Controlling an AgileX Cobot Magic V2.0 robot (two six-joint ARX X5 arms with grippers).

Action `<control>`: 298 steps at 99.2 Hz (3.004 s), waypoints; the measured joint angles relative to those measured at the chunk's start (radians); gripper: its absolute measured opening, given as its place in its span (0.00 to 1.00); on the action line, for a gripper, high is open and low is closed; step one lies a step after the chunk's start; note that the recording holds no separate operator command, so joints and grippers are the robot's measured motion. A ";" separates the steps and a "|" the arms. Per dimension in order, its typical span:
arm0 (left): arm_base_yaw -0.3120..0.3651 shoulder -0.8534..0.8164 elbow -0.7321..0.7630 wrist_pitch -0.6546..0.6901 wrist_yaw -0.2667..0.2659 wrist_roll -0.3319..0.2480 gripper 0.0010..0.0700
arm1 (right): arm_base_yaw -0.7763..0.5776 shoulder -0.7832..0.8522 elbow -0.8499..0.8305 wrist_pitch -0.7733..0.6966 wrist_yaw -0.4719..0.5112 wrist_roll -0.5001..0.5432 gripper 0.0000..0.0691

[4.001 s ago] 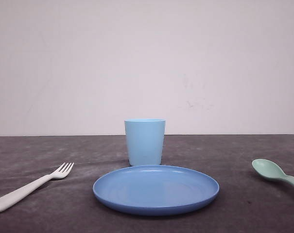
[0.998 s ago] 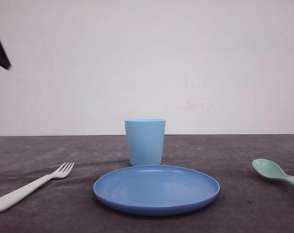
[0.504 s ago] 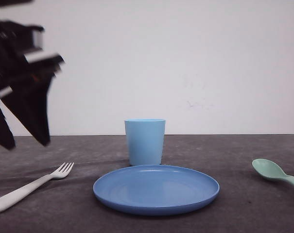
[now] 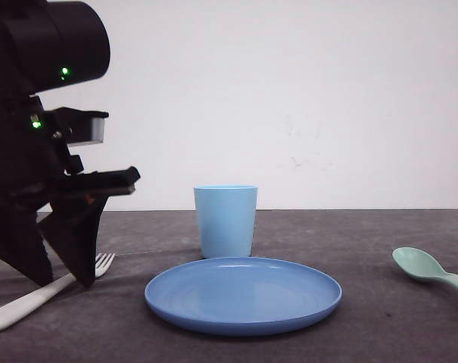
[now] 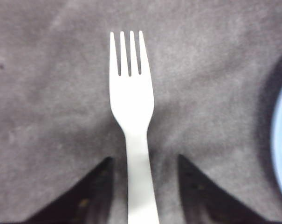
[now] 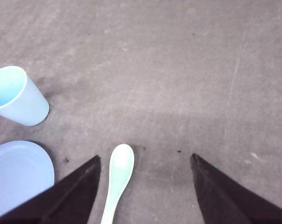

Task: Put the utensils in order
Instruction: 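Lower the left gripper over the white fork and close on its handle, then lift the white fork with the left gripper and drop it into the blue cup, then lower the right gripper onto the mint-green spoon and grasp it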

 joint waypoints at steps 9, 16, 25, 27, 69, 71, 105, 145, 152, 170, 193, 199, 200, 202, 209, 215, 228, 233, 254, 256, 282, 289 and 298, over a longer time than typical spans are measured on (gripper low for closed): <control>0.000 0.012 0.000 0.005 -0.006 -0.003 0.15 | 0.000 0.000 0.000 0.000 0.000 0.000 0.55; 0.000 0.015 0.000 0.012 -0.006 -0.003 0.08 | 0.000 0.000 0.000 -0.002 0.000 0.000 0.55; 0.000 0.015 0.001 0.015 -0.007 -0.003 0.05 | 0.000 0.000 0.000 -0.008 0.000 0.000 0.55; 0.000 0.015 0.001 0.015 -0.007 -0.003 0.05 | 0.000 0.000 0.000 -0.007 0.000 0.000 0.55; -0.001 -0.268 0.037 0.319 -0.122 0.002 0.05 | 0.000 0.000 0.000 -0.005 0.000 0.000 0.55; -0.002 -0.283 0.037 0.357 -0.123 0.005 0.05 | 0.000 0.000 0.000 -0.004 0.000 0.000 0.55; -0.074 -0.194 0.038 0.880 -0.118 0.172 0.05 | 0.000 0.001 0.000 0.052 0.002 0.000 0.55; -0.092 0.171 0.039 1.200 -0.081 0.189 0.05 | 0.000 0.001 0.000 0.077 0.029 0.000 0.55; -0.092 0.214 0.046 1.199 -0.075 0.189 0.05 | 0.000 0.001 0.000 0.077 0.031 0.000 0.55; -0.092 0.295 0.068 1.201 -0.071 0.189 0.05 | 0.000 0.001 0.000 0.077 0.031 0.000 0.55; -0.092 0.314 0.068 1.199 -0.070 0.189 0.12 | 0.000 0.001 0.000 0.077 0.030 0.000 0.55; -0.092 0.314 0.068 1.199 -0.070 0.189 0.19 | 0.000 0.001 0.000 0.072 0.029 0.000 0.55; -0.092 0.314 0.068 1.199 -0.070 0.189 0.20 | 0.000 0.001 0.000 0.071 0.029 0.000 0.55; -0.092 0.314 0.068 1.199 -0.070 0.189 0.23 | 0.000 0.001 0.000 0.067 0.029 0.000 0.55; -0.092 0.311 0.068 1.183 -0.070 0.189 0.30 | 0.000 0.003 0.000 0.053 0.028 0.000 0.55; -0.092 0.300 0.068 1.151 -0.070 0.189 0.32 | 0.000 0.010 0.000 0.044 0.028 0.000 0.55; -0.092 0.237 0.068 1.052 -0.070 0.189 0.33 | 0.013 0.040 0.000 0.006 0.025 0.001 0.55; -0.092 0.193 0.068 1.004 -0.070 0.189 0.33 | 0.028 0.053 0.000 -0.016 0.023 0.002 0.55; -0.098 -0.055 0.068 0.807 -0.070 0.189 0.33 | 0.127 0.130 0.000 -0.096 0.023 0.056 0.55; -0.098 -0.080 0.068 0.783 -0.070 0.189 0.33 | 0.137 0.142 0.000 -0.100 0.025 0.063 0.55; -0.098 -0.397 0.069 0.414 -0.070 0.135 0.33 | 0.281 0.314 0.000 -0.104 0.108 0.139 0.55; -0.098 -0.464 0.069 0.317 -0.070 0.122 0.33 | 0.318 0.365 0.000 -0.100 0.146 0.152 0.55; -0.098 -0.542 0.069 0.203 -0.070 0.116 0.33 | 0.358 0.433 0.000 -0.079 0.170 0.171 0.55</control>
